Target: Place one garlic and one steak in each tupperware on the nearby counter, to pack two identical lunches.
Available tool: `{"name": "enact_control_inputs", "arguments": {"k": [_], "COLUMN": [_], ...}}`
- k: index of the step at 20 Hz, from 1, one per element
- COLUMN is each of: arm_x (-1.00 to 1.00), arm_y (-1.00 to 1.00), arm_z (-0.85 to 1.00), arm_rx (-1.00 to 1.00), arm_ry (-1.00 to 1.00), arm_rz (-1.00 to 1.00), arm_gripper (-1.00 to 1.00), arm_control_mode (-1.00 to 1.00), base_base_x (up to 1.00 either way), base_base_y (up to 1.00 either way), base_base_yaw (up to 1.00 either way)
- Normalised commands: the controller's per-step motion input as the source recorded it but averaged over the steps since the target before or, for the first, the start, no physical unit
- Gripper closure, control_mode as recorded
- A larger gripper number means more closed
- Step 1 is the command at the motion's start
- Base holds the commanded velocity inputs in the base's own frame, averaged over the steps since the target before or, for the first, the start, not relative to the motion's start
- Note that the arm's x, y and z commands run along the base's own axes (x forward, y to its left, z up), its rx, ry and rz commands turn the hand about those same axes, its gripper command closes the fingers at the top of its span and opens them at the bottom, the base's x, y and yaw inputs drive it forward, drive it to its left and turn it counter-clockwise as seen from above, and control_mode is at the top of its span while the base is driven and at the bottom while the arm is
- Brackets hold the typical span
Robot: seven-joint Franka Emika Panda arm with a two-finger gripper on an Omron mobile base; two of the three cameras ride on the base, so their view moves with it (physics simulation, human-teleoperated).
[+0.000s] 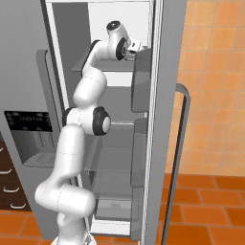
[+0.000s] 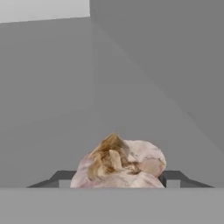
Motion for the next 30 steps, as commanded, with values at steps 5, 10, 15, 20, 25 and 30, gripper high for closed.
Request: {"name": "enact_control_inputs", "arguments": {"k": [5, 10, 15, 20, 25, 30], "arm_x": [-0.04, -0.27, -0.49, -0.79, -1.0, -1.0], "arm_y": [0.09, 0.0, 0.0, -0.01, -0.04, 0.0], "arm_z": [-0.74, -0.88, -0.94, -0.85, -0.28, 0.34], "arm_rx": [-0.14, -0.05, -0.03, -0.02, 0.0, 0.0], "arm_ry": [-0.27, -0.27, -0.44, -0.47, -0.3, -0.07], "arm_rz": [0.0, 0.0, 0.02, 0.02, 0.03, 0.02], "arm_gripper": [1.0, 1.0, 1.0, 1.0, 1.0, 1.0], "arm_control_mode": [-1.0, -1.0, -1.0, -1.0, -1.0, -1.0], "base_base_x": [0.0, 0.0, 0.0, 0.0, 0.0, 0.0], "base_base_y": [0.0, 0.0, 0.0, 0.0, 0.0, 0.0], "base_base_yaw": [0.0, 0.0, 0.0, 0.0, 0.0, 0.0]}}
